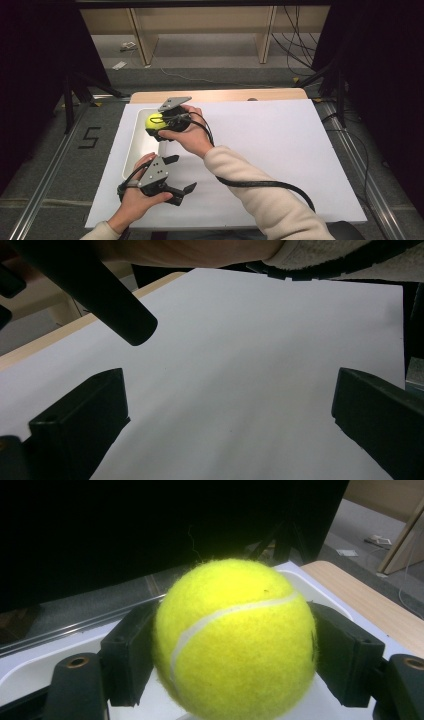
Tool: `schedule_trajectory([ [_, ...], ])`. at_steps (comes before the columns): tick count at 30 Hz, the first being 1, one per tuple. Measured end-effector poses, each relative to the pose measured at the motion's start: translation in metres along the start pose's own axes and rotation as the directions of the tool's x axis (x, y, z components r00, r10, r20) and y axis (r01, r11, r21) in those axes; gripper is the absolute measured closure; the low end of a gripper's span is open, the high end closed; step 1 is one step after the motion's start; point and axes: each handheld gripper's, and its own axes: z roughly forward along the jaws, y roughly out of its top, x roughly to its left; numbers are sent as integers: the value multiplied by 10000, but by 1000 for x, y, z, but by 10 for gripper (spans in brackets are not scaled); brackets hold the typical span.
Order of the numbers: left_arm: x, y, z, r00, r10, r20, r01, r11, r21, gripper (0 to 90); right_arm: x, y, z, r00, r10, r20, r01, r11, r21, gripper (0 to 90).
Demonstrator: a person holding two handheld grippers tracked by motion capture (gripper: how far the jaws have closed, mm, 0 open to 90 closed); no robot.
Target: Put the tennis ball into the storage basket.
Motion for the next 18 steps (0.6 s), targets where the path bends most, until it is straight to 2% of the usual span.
schedule_trajectory([
  [18,0,0,0,10000,-13,4,13,10000,-25,10,1,5,5,10000,-29,-53,29,10000,56,262],
])
